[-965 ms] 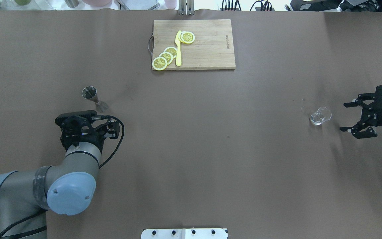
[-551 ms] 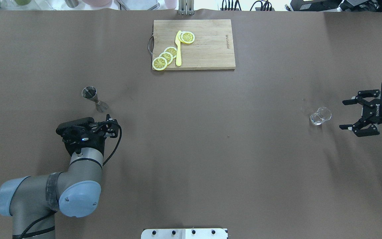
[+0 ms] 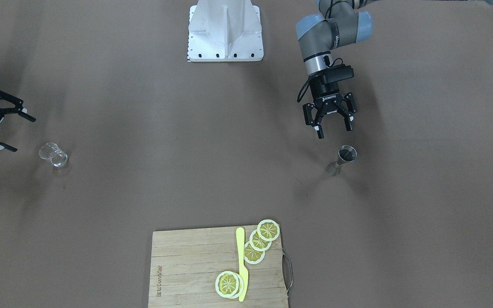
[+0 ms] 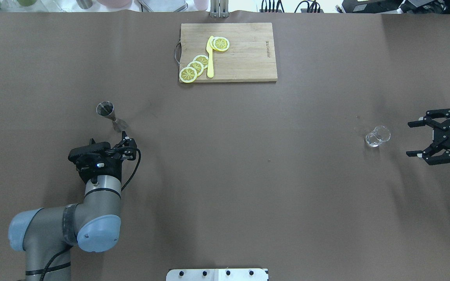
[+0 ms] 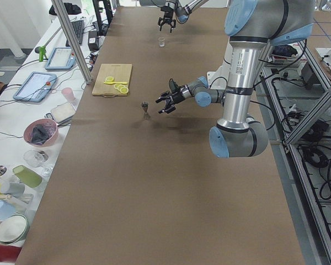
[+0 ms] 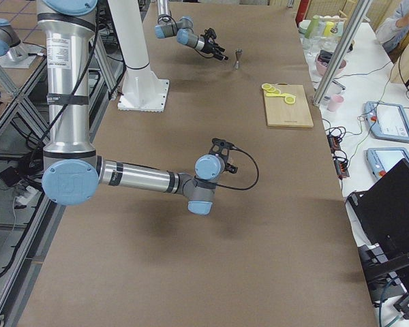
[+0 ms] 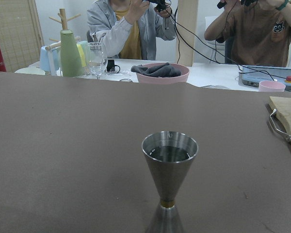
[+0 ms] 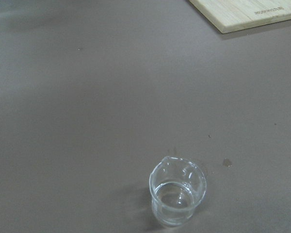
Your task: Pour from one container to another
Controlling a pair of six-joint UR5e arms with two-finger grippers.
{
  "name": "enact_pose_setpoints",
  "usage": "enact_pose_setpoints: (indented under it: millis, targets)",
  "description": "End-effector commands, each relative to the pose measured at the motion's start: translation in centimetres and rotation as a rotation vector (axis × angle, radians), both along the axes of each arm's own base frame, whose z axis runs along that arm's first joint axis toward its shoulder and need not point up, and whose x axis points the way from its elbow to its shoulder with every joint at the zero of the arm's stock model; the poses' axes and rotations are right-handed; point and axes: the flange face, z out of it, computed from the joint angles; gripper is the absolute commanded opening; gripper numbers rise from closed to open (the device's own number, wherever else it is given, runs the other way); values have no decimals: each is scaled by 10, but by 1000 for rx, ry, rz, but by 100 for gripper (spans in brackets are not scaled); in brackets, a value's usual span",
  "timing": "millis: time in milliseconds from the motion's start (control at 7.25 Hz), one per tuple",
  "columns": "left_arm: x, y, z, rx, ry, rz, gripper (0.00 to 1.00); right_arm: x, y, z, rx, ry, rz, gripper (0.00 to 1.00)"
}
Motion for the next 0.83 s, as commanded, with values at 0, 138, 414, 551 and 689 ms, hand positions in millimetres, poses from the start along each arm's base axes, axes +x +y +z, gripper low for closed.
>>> enact_pose_setpoints:
  millis: [0, 138, 414, 551, 689]
  targets:
    - [16, -9, 9, 20, -36, -25, 93, 5, -1, 15, 40, -2, 68, 99]
    - [18, -11, 4, 41, -38, -38, 96, 5, -4, 12, 57, 0, 85, 99]
    - [18, -18, 10, 79, -65, -74, 97, 4, -3, 13, 65, 6, 98, 98]
    - [21, -24, 16, 77, -79, -83, 96, 1, -2, 12, 67, 4, 89, 95]
    - [22, -29, 21, 73, -56, -108, 96, -7, 0, 8, 82, -8, 65, 95]
